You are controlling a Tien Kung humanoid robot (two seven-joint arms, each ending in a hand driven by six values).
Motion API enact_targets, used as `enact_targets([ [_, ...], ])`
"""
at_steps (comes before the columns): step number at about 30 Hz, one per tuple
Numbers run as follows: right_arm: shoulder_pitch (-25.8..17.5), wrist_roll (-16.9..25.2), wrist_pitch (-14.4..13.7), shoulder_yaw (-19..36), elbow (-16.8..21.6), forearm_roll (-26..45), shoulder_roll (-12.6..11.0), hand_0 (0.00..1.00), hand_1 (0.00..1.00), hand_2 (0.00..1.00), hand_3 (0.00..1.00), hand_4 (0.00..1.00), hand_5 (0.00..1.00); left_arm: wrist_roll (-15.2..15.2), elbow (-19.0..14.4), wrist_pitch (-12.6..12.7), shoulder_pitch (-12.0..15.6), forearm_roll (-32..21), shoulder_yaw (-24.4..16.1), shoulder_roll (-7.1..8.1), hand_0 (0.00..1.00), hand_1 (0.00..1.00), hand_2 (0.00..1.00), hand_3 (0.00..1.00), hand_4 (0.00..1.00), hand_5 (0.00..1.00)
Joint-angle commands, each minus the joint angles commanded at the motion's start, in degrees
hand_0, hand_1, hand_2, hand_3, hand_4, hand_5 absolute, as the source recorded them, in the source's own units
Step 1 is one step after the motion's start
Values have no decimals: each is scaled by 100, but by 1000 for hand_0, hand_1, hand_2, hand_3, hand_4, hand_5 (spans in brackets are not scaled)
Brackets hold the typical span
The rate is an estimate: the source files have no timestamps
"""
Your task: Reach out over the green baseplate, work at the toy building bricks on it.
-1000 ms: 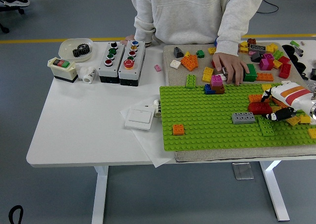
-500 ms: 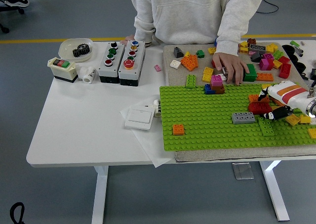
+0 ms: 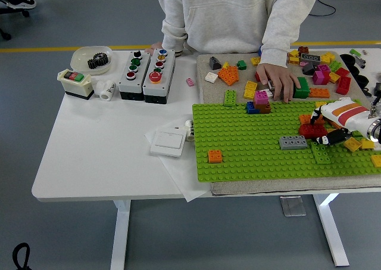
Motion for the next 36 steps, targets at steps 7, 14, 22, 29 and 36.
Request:
enact_targets([
  [7, -3, 64, -19, -12, 1, 38, -18, 360, 466, 548, 526, 759, 501, -2, 1, 2, -5, -11, 4, -1, 783, 769, 770, 607, 685, 595],
  [14, -7, 141, -27, -24, 6, 101, -32, 300, 442, 530, 520, 747, 503, -3, 2, 5, -5, -24, 8, -3, 785, 769, 770, 607, 686, 595],
  [22, -34, 214, -49, 57, 54, 214, -93, 256, 423, 516, 514, 741, 517, -3, 4, -2, 10, -10, -4, -4, 784, 769, 770, 607, 686, 594],
  [29, -49, 258, -89, 117, 102, 290, -144, 236, 410, 509, 515, 732, 524, -6, 6, -5, 23, 19, -22, -4, 784, 769, 770, 607, 686, 594],
  [36, -72, 299, -97, 122, 199, 443, -184, 226, 405, 508, 511, 721, 529, -14, 7, -12, 47, 65, -52, -7, 783, 770, 770, 607, 686, 594],
])
